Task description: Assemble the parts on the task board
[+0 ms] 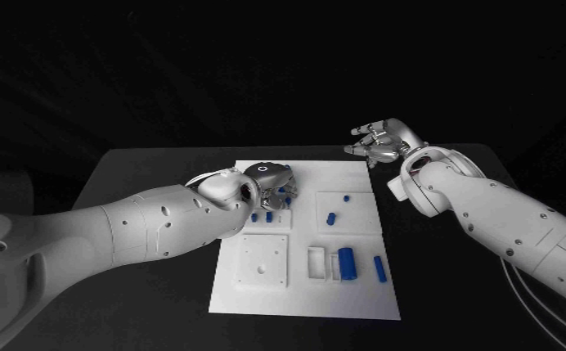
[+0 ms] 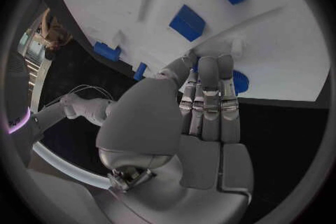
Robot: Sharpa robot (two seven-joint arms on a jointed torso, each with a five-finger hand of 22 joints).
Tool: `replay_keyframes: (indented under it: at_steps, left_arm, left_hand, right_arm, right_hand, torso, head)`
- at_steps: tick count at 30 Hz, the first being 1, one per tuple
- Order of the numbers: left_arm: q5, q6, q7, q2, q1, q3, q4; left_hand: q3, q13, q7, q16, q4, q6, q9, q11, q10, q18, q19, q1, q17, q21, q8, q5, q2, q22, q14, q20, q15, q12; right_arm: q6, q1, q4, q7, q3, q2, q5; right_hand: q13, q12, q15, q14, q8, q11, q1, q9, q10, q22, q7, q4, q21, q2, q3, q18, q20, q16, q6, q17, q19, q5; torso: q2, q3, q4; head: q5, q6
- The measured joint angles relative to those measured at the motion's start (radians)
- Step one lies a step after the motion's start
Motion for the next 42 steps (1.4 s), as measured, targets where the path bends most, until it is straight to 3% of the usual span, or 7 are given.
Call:
replay_keyframes:
  at_steps: [13, 24, 31, 35, 42]
  left_arm:
    - [-0.001, 0.003, 0.005, 0.003, -0.002, 0.000, -0.007]
    - [-0.002, 0.013, 0.003, 0.007, 0.000, 0.003, -0.021]
    - [-0.004, 0.016, 0.002, 0.007, 0.000, 0.003, -0.024]
    - [-0.005, 0.014, 0.001, 0.007, 0.000, 0.003, -0.025]
    - [-0.006, 0.000, 0.000, -0.003, -0.001, 0.002, -0.016]
  left_hand:
    - [0.019, 0.000, 0.004, 0.023, 0.013, 0.054, 0.000, -0.017, 0.067, 0.000, -0.005, -0.009, 0.005, 0.038, 0.000, 0.000, 0.009, 0.001, 0.009, -0.005, -0.005, 0.000]
    - [0.008, -0.001, 0.003, 0.032, 0.016, 0.065, 0.000, -0.016, 0.080, 0.000, -0.005, -0.001, 0.005, 0.055, 0.000, 0.000, 0.025, 0.002, 0.016, -0.005, -0.005, 0.000]
    - [-0.001, -0.002, -0.004, 0.039, 0.017, 0.101, 0.000, -0.028, 0.118, -0.001, -0.005, 0.004, 0.007, 0.066, 0.000, -0.002, 0.046, -0.001, 0.036, -0.006, -0.014, -0.010]
    - [-0.009, -0.002, -0.010, 0.044, 0.012, 0.139, 0.004, -0.034, 0.148, -0.008, 0.006, 0.007, 0.009, 0.078, 0.000, -0.002, 0.054, 0.000, 0.051, -0.016, -0.021, -0.009]
    - [-0.015, -0.002, -0.015, 0.050, 0.009, 0.154, 0.003, -0.036, 0.160, -0.016, 0.017, 0.008, 0.015, 0.085, 0.000, -0.002, 0.062, 0.000, 0.068, -0.027, -0.028, -0.006]
  right_arm:
    - [0.000, 0.000, 0.000, 0.001, 0.000, 0.000, 0.001]
    - [0.001, 0.000, 0.000, 0.001, 0.000, 0.000, 0.002]
    - [0.001, 0.000, 0.000, 0.001, 0.000, 0.000, 0.002]
    - [0.001, 0.000, 0.000, 0.001, 0.000, 0.000, 0.002]
    - [0.001, 0.000, 0.000, 0.002, 0.000, 0.000, 0.002]
  right_hand:
    - [0.000, 0.000, 0.000, 0.000, 0.000, 0.000, 0.000, 0.000, 0.000, 0.000, 0.000, 0.000, 0.000, 0.000, 0.000, 0.000, 0.000, 0.000, 0.000, 0.000, 0.000, 0.005]
    - [0.000, 0.000, 0.000, 0.000, 0.000, 0.000, 0.000, 0.000, 0.000, 0.000, -0.001, 0.003, -0.005, 0.000, -0.003, -0.001, 0.000, 0.000, -0.001, -0.002, 0.000, 0.005]
    - [0.000, 0.000, 0.000, 0.000, 0.000, 0.000, 0.000, 0.000, 0.000, 0.000, -0.001, 0.003, -0.005, 0.000, -0.003, -0.001, 0.000, 0.000, -0.001, -0.002, 0.000, 0.005]
    - [0.000, 0.000, 0.000, 0.000, 0.000, 0.000, 0.000, 0.000, 0.000, 0.000, -0.001, 0.003, -0.005, 0.000, -0.003, -0.002, 0.000, 0.000, -0.001, -0.004, 0.000, 0.005]
    - [0.000, 0.000, 0.000, 0.000, 0.000, 0.000, 0.000, 0.000, 0.000, -0.001, -0.001, 0.003, -0.005, 0.000, -0.003, -0.007, 0.000, 0.000, -0.001, -0.004, 0.000, 0.005]
  torso:
    - [-0.001, -0.0002, 0.0005]
    - [-0.001, 0.0006, -0.0001]
    - [-0.001, 0.0005, 0.0000]
    - [-0.001, 0.0002, 0.0000]
    - [-0.001, 0.0001, 0.0001]
  head:
    - [-0.001, -0.002]
    - [-0.002, -0.003]
    - [-0.003, -0.003]
    - [-0.003, -0.003]
    - [0.000, -0.002]
